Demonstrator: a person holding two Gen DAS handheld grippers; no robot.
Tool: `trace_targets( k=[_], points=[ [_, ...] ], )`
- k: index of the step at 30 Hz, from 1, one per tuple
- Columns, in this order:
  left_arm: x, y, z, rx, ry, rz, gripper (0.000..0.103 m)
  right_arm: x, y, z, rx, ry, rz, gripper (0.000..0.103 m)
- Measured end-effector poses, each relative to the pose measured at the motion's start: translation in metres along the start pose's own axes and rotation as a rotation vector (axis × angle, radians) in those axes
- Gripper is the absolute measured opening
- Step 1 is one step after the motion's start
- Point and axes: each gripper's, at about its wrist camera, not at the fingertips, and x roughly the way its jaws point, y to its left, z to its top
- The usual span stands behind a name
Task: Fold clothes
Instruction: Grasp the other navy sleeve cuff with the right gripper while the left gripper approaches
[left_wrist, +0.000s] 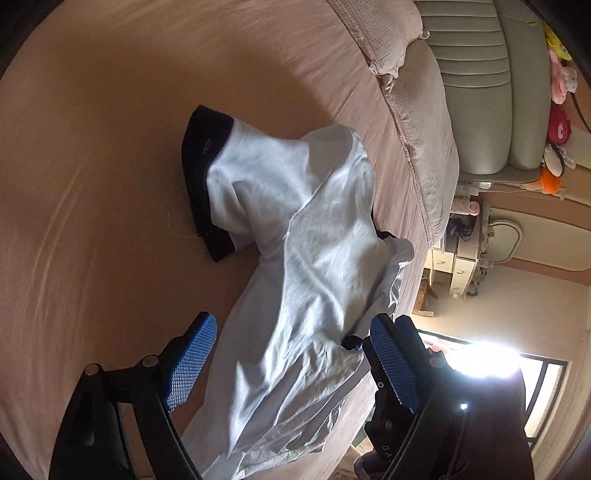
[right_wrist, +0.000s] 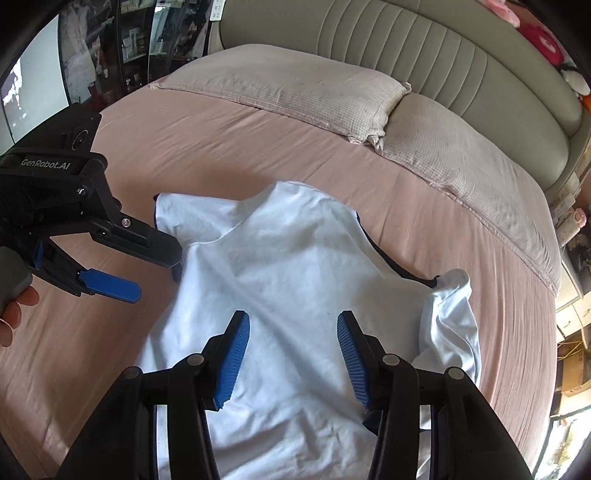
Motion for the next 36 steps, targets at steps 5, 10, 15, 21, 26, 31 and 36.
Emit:
trace_targets(
  k=[5,10,15,21,26,31,36],
  points=[
    [-0.013,0.018,0.018,-0.048,-0.070,0.038,0.086,0.010,0.029,0.006,-0.071,-0.017,0.031,0.049],
    [-0.026,0.027,0.035,-0.073,-0.083,0.089,0.086,0.016,0.047,0.013,-0.133,-0.023,0.071,0.049],
    [-0.031,0.029,0.052,-0.052,-0.048,0.103,0.086,0.032,0.049,0.031,-0.111,-0.020,0.073,0.049],
    [-0.021,0.036,0.069,-0.041,-0.013,0.056,0.086,0.044,0.058,0.045,-0.063,-0.053,0.076,0.049],
    [-0.030,0.048,0.073,-0.064,-0.049,0.004,0.086,0.052,0.080,0.053,-0.090,-0.058,0.048,0.049],
    [-0.042,0.062,0.074,-0.098,-0.055,-0.072,0.085,0.059,0.108,0.063,-0.123,-0.066,0.034,0.049],
    [-0.054,0.073,0.077,-0.096,-0.060,-0.101,0.085,0.076,0.132,0.070,-0.159,-0.050,-0.046,0.049]
  ],
)
